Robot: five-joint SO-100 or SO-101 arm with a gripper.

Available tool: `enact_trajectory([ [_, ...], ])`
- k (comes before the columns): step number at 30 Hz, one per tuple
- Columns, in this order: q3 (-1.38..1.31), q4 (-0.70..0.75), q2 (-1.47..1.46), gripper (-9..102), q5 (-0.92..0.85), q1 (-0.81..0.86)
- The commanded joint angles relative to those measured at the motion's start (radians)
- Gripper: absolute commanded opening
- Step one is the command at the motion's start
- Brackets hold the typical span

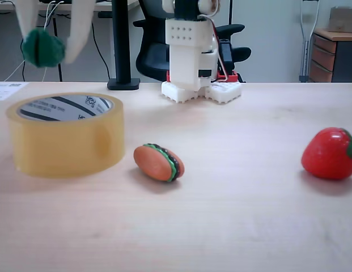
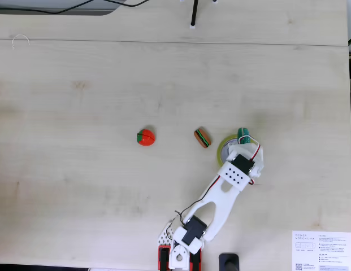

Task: Grasp a cucumber and put it in the hole.

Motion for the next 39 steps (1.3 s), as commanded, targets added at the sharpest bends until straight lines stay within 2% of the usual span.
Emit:
enact_trajectory([
  [1, -0.015, 0.026, 0.103, 6, -0.002, 0.008],
  [7, -0.014, 0.032, 0.106, 9, -0.002, 0.009],
  [8, -0.014, 0.032, 0.106, 12, -0.002, 0.009],
  [11, -0.012, 0.029, 0.103, 31, 0.005, 0.011],
  [16, -0.011, 0.025, 0.107, 44, 0.005, 0.011],
  [29, 0.026, 0.023, 0.225, 44, 0.006, 0.005],
  [39, 0.324, -0.023, 0.535, 35, 0.006, -0.106],
])
